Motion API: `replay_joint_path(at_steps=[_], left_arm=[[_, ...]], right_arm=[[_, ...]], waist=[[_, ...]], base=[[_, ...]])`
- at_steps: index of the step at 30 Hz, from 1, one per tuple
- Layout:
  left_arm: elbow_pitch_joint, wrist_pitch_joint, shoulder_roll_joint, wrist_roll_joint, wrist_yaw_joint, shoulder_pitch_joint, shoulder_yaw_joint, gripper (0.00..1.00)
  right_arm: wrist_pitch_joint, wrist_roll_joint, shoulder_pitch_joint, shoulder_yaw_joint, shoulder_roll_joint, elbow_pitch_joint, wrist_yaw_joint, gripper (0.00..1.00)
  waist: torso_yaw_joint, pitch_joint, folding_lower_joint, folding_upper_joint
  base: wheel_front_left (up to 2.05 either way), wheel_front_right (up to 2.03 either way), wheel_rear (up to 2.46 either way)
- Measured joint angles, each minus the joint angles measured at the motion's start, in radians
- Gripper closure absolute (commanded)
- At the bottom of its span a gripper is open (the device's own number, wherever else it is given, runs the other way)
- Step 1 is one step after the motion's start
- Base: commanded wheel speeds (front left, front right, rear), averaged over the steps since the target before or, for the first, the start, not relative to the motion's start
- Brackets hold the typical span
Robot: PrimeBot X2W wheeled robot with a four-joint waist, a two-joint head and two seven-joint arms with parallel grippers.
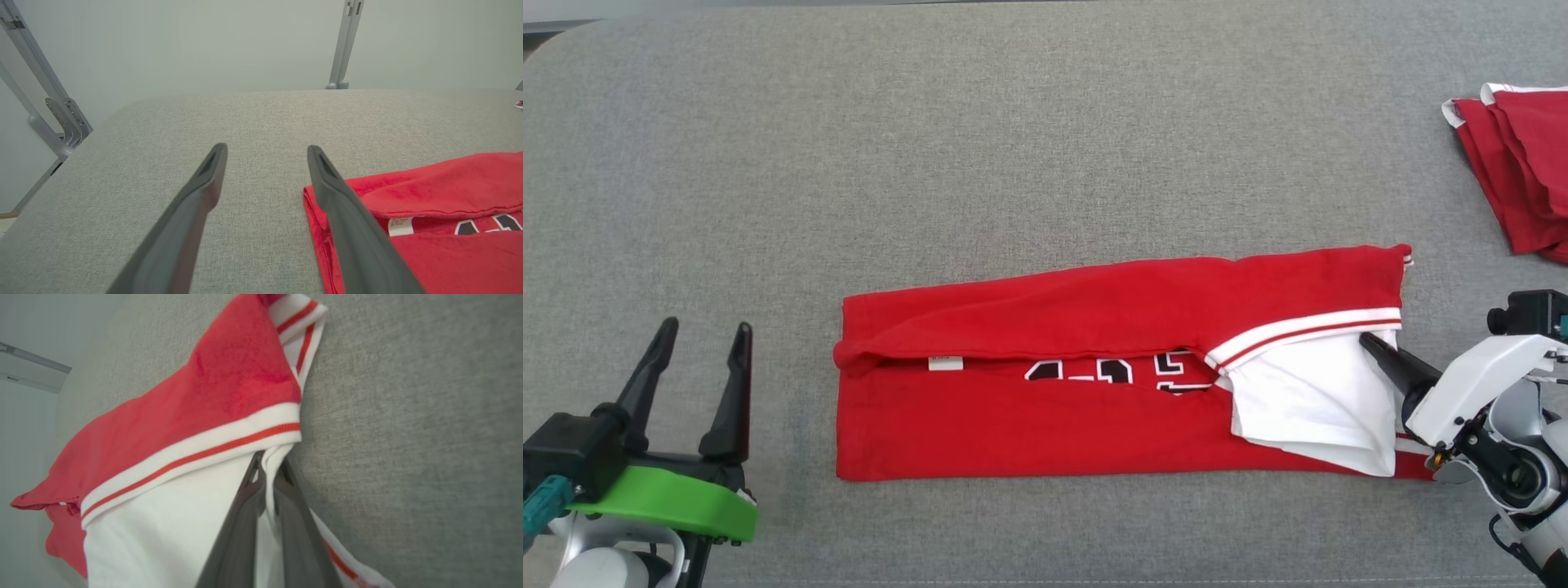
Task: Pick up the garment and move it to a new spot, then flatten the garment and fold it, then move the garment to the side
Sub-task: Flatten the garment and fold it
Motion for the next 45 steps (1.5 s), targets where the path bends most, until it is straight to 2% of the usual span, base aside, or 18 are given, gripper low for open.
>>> replay_joint_path(at_steps=[6,15,20,23,28,31,36,41,45], left_arm=[[-0.004,-0.001,-0.027,0.007,0.0,0.013,0.025,0.0],[-0.016,-0.001,-0.043,0.021,0.004,0.025,0.047,0.0],[-0.023,-0.001,-0.057,0.027,0.004,0.039,0.047,0.0],[-0.025,-0.001,-0.058,0.035,0.004,0.039,0.04,0.0],[-0.026,-0.001,-0.061,0.045,0.004,0.037,0.019,0.0],[-0.027,-0.001,-0.066,0.051,-0.002,0.029,-0.002,0.0],[-0.028,0.0,-0.083,0.059,-0.016,-0.014,-0.039,0.0],[-0.025,0.0,-0.097,0.059,-0.024,-0.038,-0.049,0.0],[-0.017,0.0,-0.104,0.059,-0.024,-0.042,-0.051,0.0]], right_arm=[[0.006,0.047,-0.002,-0.064,-0.032,0.025,0.008,1.0],[0.024,0.095,-0.007,-0.149,-0.145,0.031,0.01,1.0],[0.099,0.128,-0.007,-0.11,-0.151,-0.096,0.065,1.0],[0.13,0.128,-0.021,-0.071,-0.131,-0.21,0.085,1.0],[0.156,0.127,-0.1,-0.021,-0.064,-0.372,0.085,1.0],[0.189,0.123,-0.113,0.042,-0.01,-0.434,0.083,1.0],[0.227,0.049,-0.114,0.166,0.063,-0.458,0.052,1.0],[0.2,-0.037,-0.146,0.201,0.149,-0.402,-0.019,1.0],[0.2,-0.091,-0.181,0.239,0.188,-0.359,-0.044,1.0]], waist=[[-0.013,-0.004,0.0,0.0],[-0.031,-0.011,0.0,0.0],[-0.036,-0.011,0.0,0.0],[-0.04,-0.008,0.0,0.0],[-0.043,-0.006,0.0,0.0],[-0.039,-0.005,0.0,0.0],[-0.017,0.003,0.0,0.0],[0.015,0.015,0.0,0.0],[0.033,0.025,0.0,0.0]], base=[[0.0,0.0,0.0],[0.0,0.0,0.0],[0.0,0.0,0.0],[0.0,0.0,0.0],[0.0,0.0,0.0],[0.0,0.0,0.0],[0.0,0.0,0.0],[0.0,0.0,0.0],[0.0,0.0,0.0]])
